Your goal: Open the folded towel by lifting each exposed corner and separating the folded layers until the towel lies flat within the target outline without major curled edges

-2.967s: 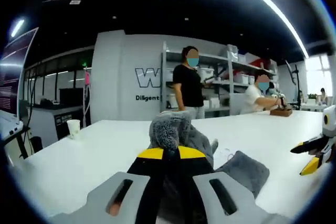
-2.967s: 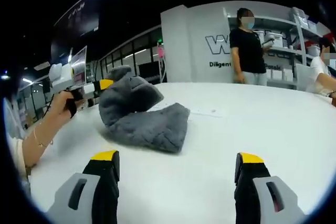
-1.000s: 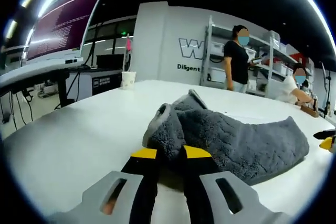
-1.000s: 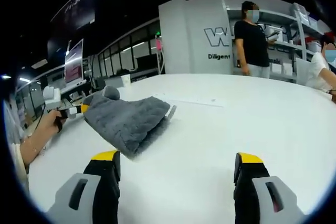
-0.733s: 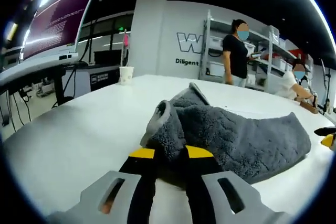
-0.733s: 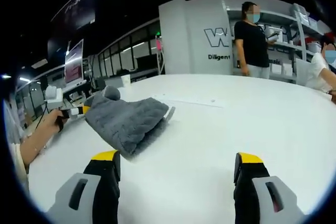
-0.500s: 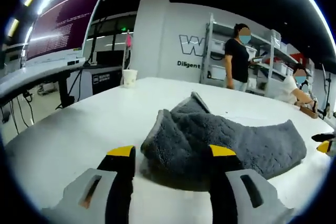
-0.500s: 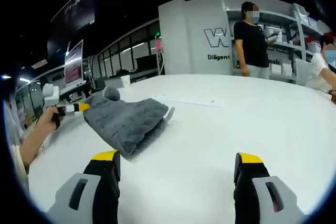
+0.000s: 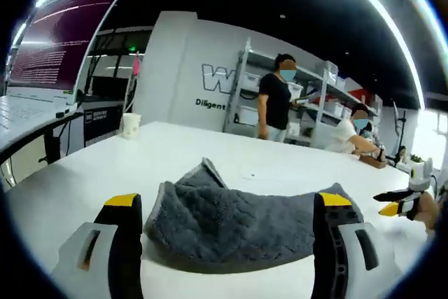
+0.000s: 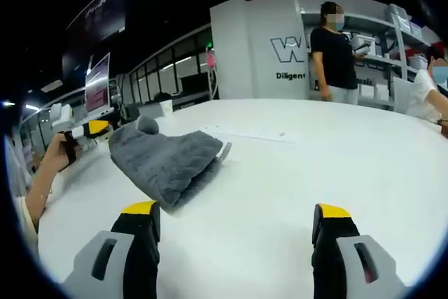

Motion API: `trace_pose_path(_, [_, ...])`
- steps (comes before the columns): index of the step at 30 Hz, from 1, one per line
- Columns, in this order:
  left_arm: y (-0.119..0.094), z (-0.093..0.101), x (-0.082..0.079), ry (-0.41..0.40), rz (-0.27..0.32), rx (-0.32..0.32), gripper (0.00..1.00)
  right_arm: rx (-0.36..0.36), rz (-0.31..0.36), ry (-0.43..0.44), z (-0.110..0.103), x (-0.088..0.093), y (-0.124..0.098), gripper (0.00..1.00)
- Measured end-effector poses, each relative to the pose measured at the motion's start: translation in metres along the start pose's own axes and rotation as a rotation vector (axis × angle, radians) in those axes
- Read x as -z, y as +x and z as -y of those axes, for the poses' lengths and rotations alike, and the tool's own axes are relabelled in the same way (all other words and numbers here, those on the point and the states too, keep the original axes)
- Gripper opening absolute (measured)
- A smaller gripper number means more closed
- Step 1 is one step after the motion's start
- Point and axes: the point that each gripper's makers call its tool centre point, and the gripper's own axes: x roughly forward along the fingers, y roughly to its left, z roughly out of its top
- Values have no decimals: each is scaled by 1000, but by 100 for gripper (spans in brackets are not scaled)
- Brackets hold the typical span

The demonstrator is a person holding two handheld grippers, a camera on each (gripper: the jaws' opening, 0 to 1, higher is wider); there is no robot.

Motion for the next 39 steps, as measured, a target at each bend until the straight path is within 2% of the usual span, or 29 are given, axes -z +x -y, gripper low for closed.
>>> trace_pose_path(5, [0, 25, 11, 73, -82, 154, 100, -1, 7, 2, 3, -5, 2, 90])
trace_pose_path(8, [-2, 28, 16, 86, -104, 169, 100, -1, 8, -4, 5, -7, 3, 90])
trace_pose_path(12, [-6, 24, 22, 85, -134, 173, 100, -2, 11, -18, 5, -12, 4, 90])
trace_pose_path(21, [-13, 12, 15, 67, -120, 147, 100, -5, 11, -39, 5, -13, 5, 88])
trace_pose_path(23, [-13, 11, 15, 62, -122, 147, 100, -14, 10, -80, 0, -16, 4, 89])
trace_pose_path(27, [-13, 7, 18, 71, -131, 137, 100, -12, 12, -110, -3, -19, 3, 89])
trace_pose_path(30, [-11, 0, 26, 68, -167, 125, 100, -28, 32, -102, -6, -25, -1, 86])
trace_pose_path(33, [-12, -1, 28, 85, -180, 121, 100, -29, 51, -99, -6, -31, -4, 80])
trace_pose_path(39, [-11, -1, 32, 99, -203, 121, 100, -29, 80, -105, -6, -45, -3, 78])
